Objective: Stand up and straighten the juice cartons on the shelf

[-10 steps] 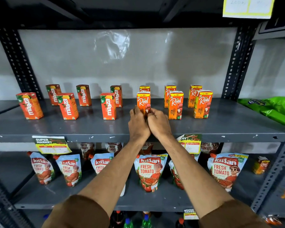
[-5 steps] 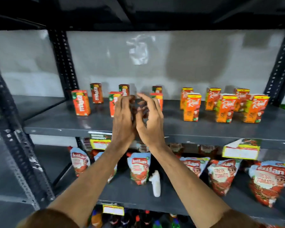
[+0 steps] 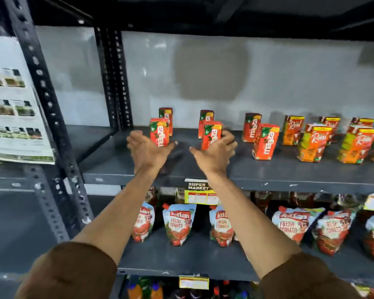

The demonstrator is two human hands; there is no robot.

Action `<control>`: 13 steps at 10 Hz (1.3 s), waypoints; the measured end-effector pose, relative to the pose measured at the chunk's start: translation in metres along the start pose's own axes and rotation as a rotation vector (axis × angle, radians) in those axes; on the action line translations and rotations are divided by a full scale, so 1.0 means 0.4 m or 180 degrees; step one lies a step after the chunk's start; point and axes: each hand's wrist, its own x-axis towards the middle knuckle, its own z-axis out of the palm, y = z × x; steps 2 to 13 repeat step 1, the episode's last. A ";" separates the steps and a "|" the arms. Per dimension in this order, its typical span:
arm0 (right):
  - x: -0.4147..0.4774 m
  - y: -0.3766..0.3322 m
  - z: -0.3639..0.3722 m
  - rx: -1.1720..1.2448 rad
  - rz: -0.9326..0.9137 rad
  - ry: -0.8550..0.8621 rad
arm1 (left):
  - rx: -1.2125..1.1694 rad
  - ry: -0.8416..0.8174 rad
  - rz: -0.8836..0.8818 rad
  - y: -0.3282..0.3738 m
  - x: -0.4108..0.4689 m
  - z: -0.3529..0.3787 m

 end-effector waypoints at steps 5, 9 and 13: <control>0.009 -0.010 0.003 -0.0135 0.0560 -0.0277 | 0.0226 -0.0247 -0.0069 -0.005 -0.004 0.002; 0.009 -0.010 0.003 -0.0135 0.0560 -0.0277 | 0.0226 -0.0247 -0.0069 -0.005 -0.004 0.002; 0.009 -0.010 0.003 -0.0135 0.0560 -0.0277 | 0.0226 -0.0247 -0.0069 -0.005 -0.004 0.002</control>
